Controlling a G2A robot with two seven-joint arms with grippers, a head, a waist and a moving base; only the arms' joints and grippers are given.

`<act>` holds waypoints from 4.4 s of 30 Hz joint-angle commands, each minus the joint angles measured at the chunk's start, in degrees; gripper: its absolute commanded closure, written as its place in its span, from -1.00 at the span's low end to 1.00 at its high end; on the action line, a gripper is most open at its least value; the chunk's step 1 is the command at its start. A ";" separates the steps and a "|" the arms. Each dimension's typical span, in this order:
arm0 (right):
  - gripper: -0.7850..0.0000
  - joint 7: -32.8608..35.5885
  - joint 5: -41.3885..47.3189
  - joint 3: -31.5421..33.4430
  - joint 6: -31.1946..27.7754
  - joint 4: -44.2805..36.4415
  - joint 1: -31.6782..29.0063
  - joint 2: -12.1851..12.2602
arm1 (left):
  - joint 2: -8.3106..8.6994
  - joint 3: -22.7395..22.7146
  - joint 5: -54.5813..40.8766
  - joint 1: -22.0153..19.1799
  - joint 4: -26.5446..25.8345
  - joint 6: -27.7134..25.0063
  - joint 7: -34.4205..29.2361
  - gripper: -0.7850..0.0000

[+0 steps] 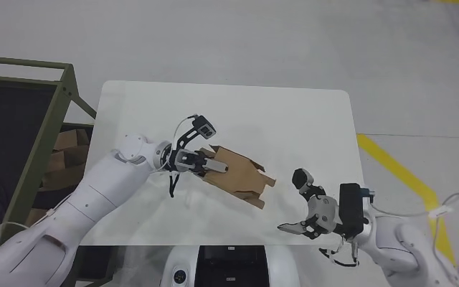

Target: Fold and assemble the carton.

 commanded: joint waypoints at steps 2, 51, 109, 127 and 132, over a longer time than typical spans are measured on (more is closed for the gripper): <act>-1.00 0.36 0.12 0.00 -0.07 0.00 0.07 0.01 | 0.00 -0.02 0.03 -0.01 -0.06 -0.04 0.05 1.00; -1.00 5.17 -22.43 -11.25 33.83 -7.48 1.79 -4.92 | -2.95 -5.25 11.01 4.23 -3.17 8.79 2.42 1.00; -1.00 16.04 -14.20 -6.81 13.96 -6.32 3.15 -5.95 | -6.33 -10.06 14.76 6.53 -2.56 11.01 -0.45 1.00; -1.00 17.11 -19.42 -10.15 10.39 -7.43 5.26 -6.17 | -7.13 -10.90 15.72 6.71 -2.33 12.01 -1.03 1.00; -0.98 16.92 -20.12 -10.34 8.58 -7.47 5.29 -6.09 | -7.34 -11.17 15.94 6.76 -2.27 12.12 -0.97 1.00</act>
